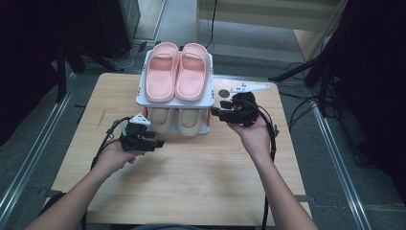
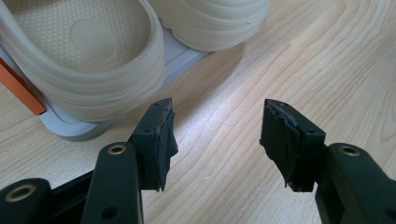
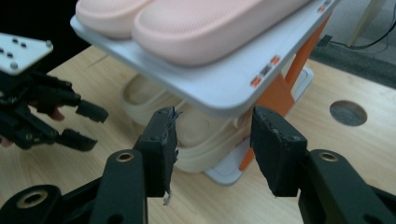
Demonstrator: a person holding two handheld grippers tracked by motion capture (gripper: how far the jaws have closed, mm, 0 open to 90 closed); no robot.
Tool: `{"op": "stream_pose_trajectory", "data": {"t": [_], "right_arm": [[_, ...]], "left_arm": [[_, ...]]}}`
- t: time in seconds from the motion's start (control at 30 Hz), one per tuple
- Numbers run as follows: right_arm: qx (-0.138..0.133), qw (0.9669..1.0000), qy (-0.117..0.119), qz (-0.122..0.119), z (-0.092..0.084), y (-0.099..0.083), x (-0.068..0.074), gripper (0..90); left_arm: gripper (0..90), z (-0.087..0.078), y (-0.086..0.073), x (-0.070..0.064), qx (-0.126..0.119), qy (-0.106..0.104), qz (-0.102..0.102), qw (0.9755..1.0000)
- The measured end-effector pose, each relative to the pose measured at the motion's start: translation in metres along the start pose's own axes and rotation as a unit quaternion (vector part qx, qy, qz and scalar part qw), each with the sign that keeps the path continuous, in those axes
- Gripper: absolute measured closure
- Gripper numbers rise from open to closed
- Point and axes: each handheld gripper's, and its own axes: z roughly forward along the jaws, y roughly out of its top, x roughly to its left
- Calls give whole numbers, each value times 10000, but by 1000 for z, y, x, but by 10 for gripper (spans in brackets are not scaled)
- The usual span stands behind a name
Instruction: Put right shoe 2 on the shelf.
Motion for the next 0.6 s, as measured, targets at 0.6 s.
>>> {"op": "stream_pose_trajectory", "data": {"t": [0.6], "right_arm": [[-92,9992,384,20,14,-64,2,352]], "left_arm": [[323,1,1,3,-31,-234,-278,9993]]}}
